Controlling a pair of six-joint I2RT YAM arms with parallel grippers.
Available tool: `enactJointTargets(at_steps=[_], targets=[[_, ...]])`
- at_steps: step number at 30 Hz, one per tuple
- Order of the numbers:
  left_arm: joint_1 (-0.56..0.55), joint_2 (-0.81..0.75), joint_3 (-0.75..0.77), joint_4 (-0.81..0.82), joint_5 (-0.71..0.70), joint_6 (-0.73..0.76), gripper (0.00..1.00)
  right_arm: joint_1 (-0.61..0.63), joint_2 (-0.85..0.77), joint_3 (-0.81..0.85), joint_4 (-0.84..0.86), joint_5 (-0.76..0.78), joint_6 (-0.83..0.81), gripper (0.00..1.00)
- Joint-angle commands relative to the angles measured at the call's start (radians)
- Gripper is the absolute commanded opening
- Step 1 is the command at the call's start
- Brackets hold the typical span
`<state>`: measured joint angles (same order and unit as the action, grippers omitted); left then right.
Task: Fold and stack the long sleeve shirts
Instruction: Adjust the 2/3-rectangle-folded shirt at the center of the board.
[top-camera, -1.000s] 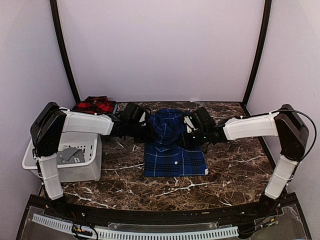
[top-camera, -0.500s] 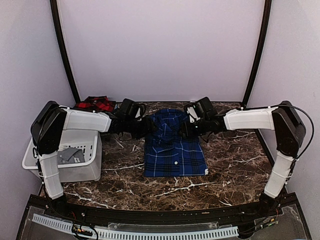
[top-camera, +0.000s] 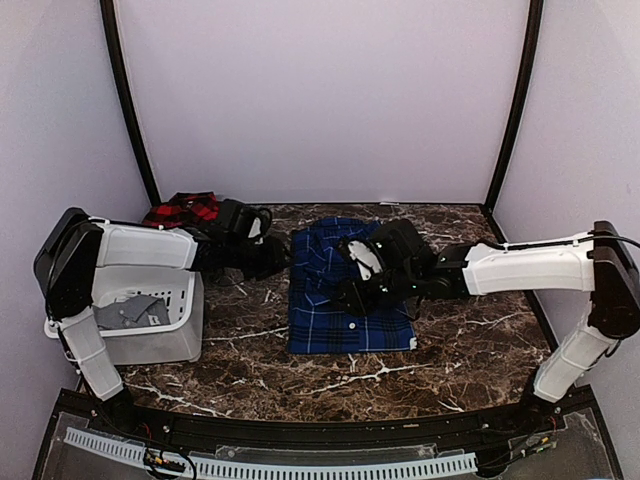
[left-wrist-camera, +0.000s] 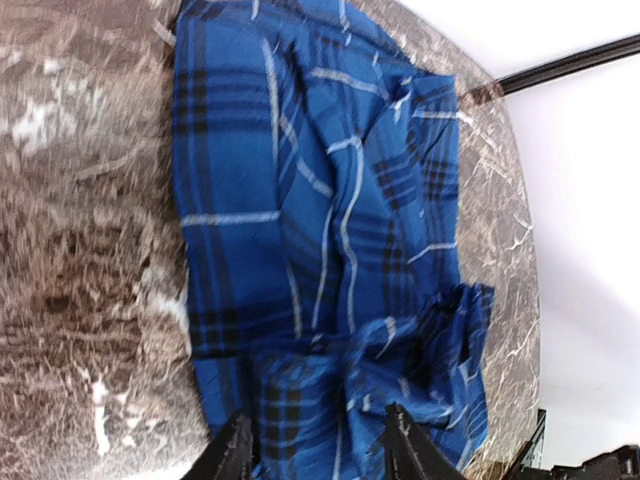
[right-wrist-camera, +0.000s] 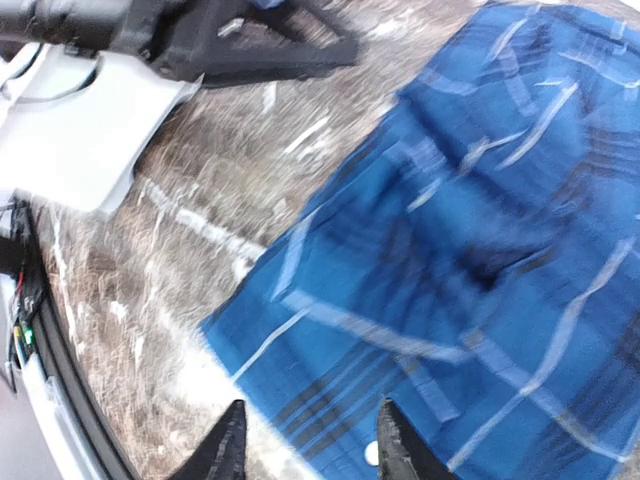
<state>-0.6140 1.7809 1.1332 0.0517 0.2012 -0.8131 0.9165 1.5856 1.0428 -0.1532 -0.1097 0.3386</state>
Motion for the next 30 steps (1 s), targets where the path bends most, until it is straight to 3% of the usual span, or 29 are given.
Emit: enactJointTargets(at_steps=[1, 8, 14, 21, 30], targets=[[0.006, -0.033, -0.064, -0.005, 0.07, 0.032, 0.43, 0.076, 0.018, -0.031, 0.055, -0.051, 0.022, 0.37], [0.006, 0.016, -0.074, 0.046, 0.156, 0.031, 0.44, 0.099, 0.138, 0.037, 0.073, -0.04, 0.038, 0.35], [0.017, 0.028, -0.059, 0.038, 0.154, 0.036, 0.44, 0.087, 0.257, 0.144, 0.05, 0.037, 0.032, 0.42], [0.029, 0.016, -0.071, 0.04, 0.158, 0.038, 0.47, -0.023, 0.333, 0.264, 0.008, 0.189, 0.088, 0.45], [0.029, 0.07, -0.058, 0.094, 0.234, 0.037, 0.47, -0.118, 0.413, 0.379, -0.033, 0.16, 0.097, 0.46]])
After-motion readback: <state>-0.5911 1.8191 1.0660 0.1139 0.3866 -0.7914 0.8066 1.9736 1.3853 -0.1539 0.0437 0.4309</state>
